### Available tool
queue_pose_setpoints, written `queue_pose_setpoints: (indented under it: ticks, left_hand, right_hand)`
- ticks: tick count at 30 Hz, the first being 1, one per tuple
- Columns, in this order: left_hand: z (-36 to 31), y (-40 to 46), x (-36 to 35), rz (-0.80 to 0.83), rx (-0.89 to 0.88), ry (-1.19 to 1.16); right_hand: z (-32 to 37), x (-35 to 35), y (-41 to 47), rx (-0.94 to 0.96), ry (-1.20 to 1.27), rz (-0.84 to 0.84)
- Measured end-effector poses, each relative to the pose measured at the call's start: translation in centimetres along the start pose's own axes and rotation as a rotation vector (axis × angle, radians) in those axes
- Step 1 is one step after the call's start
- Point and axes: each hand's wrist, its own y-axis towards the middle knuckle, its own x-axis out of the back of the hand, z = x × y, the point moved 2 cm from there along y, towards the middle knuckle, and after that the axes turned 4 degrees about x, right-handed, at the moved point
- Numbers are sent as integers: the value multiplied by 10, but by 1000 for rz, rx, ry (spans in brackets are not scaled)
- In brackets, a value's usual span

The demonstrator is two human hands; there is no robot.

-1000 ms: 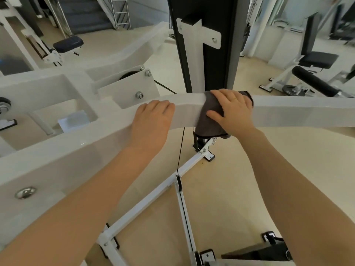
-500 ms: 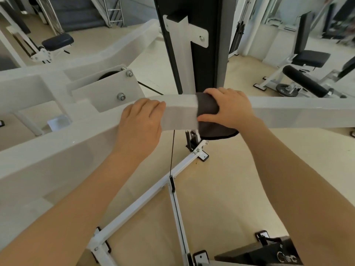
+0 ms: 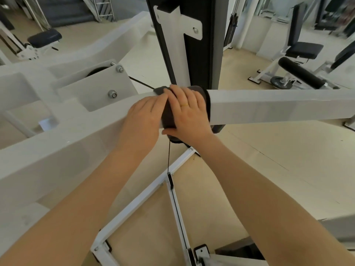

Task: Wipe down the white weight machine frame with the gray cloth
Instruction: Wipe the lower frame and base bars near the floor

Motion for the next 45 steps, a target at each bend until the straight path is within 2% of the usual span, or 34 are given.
queue_pose_setpoints:
  ticks: [3, 6, 10, 14, 18, 23, 26, 30, 33, 35, 37, 40, 42, 45]
  left_hand:
    - [2, -1, 5, -30, -24, -14]
    - [2, -1, 6, -33, 4, -34]
    - [7, 0, 3, -7, 66, -84]
    - [3, -2, 3, -15, 12, -88]
    - [0, 1, 4, -26, -25, -30]
    - [-6, 6, 0, -15, 3, 37]
    - [-14, 15, -8, 25, -41, 47]
    - [-24, 29, -20, 92, -102, 51]
    - [-29, 38, -30, 118, -129, 61]
    - [-34, 44, -36, 113, -147, 66]
    - [-40, 50, -41, 103, -136, 65]
    - [-44, 53, -47, 86, -121, 51]
    - [-42, 52, -48, 64, -135, 27]
    - [-38, 50, -46, 67, -157, -20]
  right_hand:
    - [6, -4, -3, 51, -15, -105]
    - [-19, -5, -20, 75, -71, -90]
    - [-62, -5, -46, -130, -115, -35]
    - [-44, -12, -41, -308, -24, -74]
    - [-1, -23, -28, -219, 24, -119]
    - [-51, -3, -31, -81, -37, -138]
    - [-94, 10, -38, -191, 37, -75]
    - [-146, 21, -61, -451, 67, -93]
    - [-147, 22, -56, -579, 49, -100]
    - [-126, 19, -41, -509, 64, -102]
    - [-103, 16, -30, -362, 69, -120]
    - [-100, 15, -27, -240, 66, -129]
    - [-116, 19, -30, -265, 77, -100]
    - [-143, 23, -37, -461, 87, -75]
